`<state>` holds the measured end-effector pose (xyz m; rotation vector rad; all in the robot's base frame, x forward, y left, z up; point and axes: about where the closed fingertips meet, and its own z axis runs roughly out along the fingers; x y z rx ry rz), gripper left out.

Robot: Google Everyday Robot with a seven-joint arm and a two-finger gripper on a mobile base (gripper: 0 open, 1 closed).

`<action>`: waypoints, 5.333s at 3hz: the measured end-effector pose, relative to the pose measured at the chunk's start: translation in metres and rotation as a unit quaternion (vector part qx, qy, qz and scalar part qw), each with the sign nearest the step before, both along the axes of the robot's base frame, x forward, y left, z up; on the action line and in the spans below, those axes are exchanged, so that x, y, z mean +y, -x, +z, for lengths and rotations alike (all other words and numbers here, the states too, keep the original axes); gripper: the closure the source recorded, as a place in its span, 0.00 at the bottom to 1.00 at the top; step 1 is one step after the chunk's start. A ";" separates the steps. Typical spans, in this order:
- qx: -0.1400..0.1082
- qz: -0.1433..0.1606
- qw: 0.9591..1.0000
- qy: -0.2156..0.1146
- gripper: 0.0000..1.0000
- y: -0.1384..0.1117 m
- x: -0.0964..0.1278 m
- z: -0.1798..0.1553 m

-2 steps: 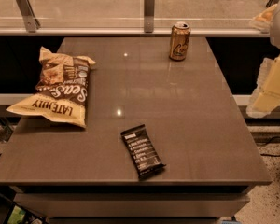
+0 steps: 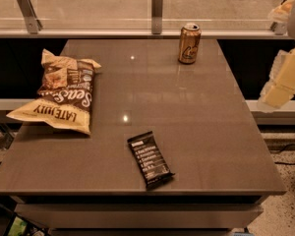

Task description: Move orange can near brown chip bag

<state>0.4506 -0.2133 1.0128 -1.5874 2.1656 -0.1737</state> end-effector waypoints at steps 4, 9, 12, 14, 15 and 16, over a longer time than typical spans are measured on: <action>-0.098 -0.161 0.947 -0.262 0.00 -0.070 -0.039 -0.016; -0.146 -0.206 0.900 -0.356 0.00 -0.152 -0.039 -0.044; -0.140 -0.191 0.887 -0.397 0.00 -0.208 -0.011 -0.068; -0.131 -0.173 0.886 -0.410 0.00 -0.239 0.009 -0.076; -0.126 -0.165 0.882 -0.422 0.00 -0.251 0.018 -0.082; -0.123 -0.160 0.877 -0.436 0.00 -0.266 0.027 -0.089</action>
Offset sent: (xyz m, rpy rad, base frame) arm 0.0668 -0.0442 -0.0064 0.4903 -0.1636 -0.2972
